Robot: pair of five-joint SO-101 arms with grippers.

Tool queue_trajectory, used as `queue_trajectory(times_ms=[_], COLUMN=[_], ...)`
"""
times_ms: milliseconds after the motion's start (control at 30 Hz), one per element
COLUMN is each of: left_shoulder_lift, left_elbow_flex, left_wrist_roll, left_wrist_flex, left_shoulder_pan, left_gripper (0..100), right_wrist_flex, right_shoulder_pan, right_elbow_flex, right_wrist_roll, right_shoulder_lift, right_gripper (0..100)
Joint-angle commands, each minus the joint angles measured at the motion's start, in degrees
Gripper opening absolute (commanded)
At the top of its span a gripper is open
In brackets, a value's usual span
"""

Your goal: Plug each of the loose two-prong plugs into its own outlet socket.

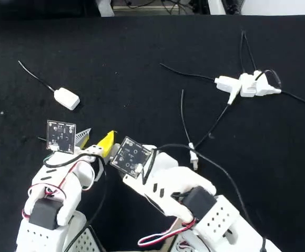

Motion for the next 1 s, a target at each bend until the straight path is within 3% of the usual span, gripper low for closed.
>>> queue_trajectory(times_ms=[0,300,567,967], left_shoulder_lift=[0.62,0.53,0.53,0.53], left_elbow_flex=[0.13,1.45,1.54,5.85], left_wrist_roll=[-0.44,-0.44,-0.44,-0.35], left_wrist_flex=[-0.18,0.00,0.18,-0.53], left_shoulder_pan=[0.84,0.84,0.75,1.36], left_gripper=[21,21,21,21], right_wrist_flex=[0.00,1.41,11.34,12.22], right_shoulder_pan=[-0.44,0.26,12.84,12.75], right_elbow_flex=[-1.01,0.92,4.18,3.12], right_wrist_roll=[-0.44,-0.09,3.16,5.80], right_shoulder_lift=[-2.51,-2.68,-2.33,1.71], right_gripper=[1.1,1.1,1.1,1.1])
